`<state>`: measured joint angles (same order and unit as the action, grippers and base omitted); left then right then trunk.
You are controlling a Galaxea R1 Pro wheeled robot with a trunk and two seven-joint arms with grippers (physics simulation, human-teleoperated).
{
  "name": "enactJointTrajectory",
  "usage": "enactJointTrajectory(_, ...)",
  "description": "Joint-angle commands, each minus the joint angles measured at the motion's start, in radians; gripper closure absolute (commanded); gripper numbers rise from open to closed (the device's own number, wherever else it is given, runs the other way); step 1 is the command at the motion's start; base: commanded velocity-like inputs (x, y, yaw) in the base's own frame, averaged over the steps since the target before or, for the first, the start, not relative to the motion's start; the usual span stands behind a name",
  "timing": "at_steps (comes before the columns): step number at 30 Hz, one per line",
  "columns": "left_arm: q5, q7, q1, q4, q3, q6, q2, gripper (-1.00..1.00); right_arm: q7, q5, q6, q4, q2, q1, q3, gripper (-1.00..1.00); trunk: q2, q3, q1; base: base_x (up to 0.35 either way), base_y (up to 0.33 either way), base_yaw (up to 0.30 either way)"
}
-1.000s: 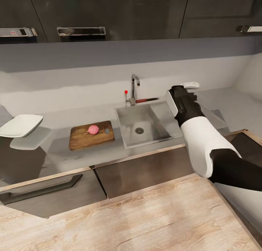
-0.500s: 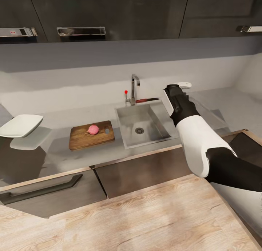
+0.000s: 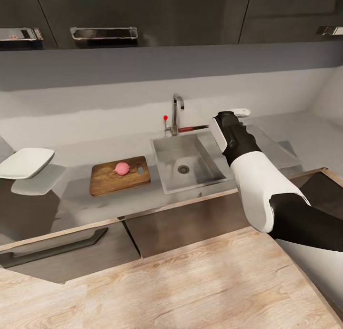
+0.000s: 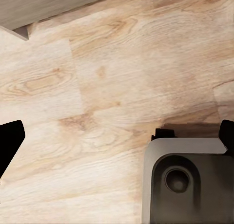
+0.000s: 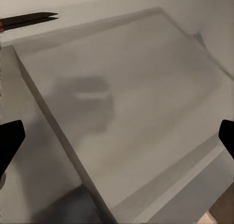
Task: In the kitchen, take the Vidalia onion out of the sink, dice it on the chopping board with the paring knife, put the diced onion into the bowl on the countertop, then place both the paring knife and the chopping board into the sink.
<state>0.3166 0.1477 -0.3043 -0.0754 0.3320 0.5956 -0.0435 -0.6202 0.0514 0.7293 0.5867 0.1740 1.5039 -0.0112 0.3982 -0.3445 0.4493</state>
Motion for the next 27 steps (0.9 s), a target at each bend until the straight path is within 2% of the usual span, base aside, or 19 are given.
enactJointTrajectory(1, 0.002, 0.004, -0.001, -0.003, 0.009, 0.005, 0.001, -1.0, -0.006, 0.005, 0.002, 0.0, 0.001, 0.001, -0.001, -1.0, 0.002, -0.003, 0.001, 0.153, 0.118, 0.0)
enactJointTrajectory(5, 0.002, 0.004, -0.001, -0.003, 0.009, 0.002, 0.001, -1.0, 0.0, 0.005, 0.002, -0.001, 0.001, 0.001, -0.001, -1.0, 0.002, -0.01, 0.001, 0.201, 0.162, 0.0)
enactJointTrajectory(9, 0.002, 0.004, -0.002, -0.003, 0.009, -0.006, 0.001, -1.0, 0.049, 0.004, 0.002, -0.002, 0.001, 0.001, -0.001, -1.0, 0.002, -0.016, 0.001, 0.234, 0.189, 0.0)
enactJointTrajectory(16, 0.002, 0.004, -0.002, -0.003, 0.009, -0.008, 0.001, -1.0, 0.06, 0.004, 0.002, -0.003, 0.001, 0.001, -0.001, -1.0, 0.002, -0.028, 0.001, 0.241, 0.175, 0.0)
enactJointTrajectory(27, 0.002, 0.004, -0.001, -0.003, 0.009, -0.009, 0.001, -1.0, 0.065, 0.004, 0.002, -0.004, 0.001, 0.0, -0.001, -1.0, 0.002, -0.045, 0.001, 0.198, -0.035, 0.0)
